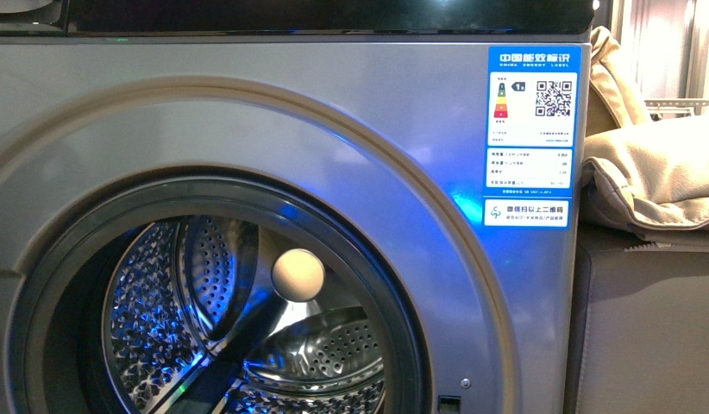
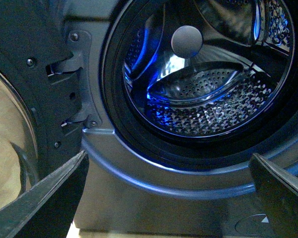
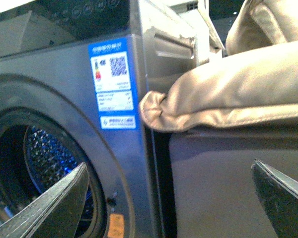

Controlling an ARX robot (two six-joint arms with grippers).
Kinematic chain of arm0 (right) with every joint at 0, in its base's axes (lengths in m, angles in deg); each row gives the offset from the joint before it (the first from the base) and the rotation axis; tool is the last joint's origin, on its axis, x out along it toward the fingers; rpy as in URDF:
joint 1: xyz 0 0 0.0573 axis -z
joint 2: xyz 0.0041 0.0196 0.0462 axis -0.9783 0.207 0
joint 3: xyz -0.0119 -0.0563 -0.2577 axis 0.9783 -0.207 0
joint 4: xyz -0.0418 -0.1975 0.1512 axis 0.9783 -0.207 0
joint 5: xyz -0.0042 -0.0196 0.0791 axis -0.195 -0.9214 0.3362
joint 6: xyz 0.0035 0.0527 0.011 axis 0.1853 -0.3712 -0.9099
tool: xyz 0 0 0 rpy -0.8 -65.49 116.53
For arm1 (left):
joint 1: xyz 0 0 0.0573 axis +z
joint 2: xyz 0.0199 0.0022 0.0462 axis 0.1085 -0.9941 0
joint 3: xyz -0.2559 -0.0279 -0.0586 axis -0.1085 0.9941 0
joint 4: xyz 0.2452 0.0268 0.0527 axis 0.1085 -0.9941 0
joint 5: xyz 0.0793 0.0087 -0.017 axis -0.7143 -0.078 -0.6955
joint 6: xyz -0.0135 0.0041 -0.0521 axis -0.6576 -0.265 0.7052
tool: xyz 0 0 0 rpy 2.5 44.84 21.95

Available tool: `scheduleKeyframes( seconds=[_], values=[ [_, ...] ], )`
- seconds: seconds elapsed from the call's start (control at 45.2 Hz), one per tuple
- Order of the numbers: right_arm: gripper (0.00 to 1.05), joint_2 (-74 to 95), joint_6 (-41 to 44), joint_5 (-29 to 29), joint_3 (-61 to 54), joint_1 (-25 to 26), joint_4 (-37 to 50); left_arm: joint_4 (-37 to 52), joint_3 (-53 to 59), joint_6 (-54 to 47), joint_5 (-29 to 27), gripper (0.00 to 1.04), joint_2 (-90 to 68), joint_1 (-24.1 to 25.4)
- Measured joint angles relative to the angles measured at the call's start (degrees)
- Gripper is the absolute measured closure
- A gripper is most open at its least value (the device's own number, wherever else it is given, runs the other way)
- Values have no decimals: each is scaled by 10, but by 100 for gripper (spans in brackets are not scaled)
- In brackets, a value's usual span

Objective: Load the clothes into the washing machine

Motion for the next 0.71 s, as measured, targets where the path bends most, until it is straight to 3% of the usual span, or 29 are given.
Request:
scheduleKeyframes(
  seconds=[0.133, 0.265, 0.376, 0.486, 0.707],
  values=[
    [8, 104, 2, 0, 94, 55, -20, 0, 0, 0, 0, 7, 0, 0],
    [8, 228, 23, -5, 219, 98, -167, 0, 0, 0, 0, 7, 0, 0],
    [8, 356, 86, -19, 344, 133, -326, 0, 0, 0, 0, 7, 0, 0],
    [8, 442, 155, -43, 412, 153, -424, 0, 0, 0, 0, 7, 0, 0],
    [8, 634, 312, -132, 421, 187, -426, 0, 0, 0, 0, 7, 0, 0]
  ],
)
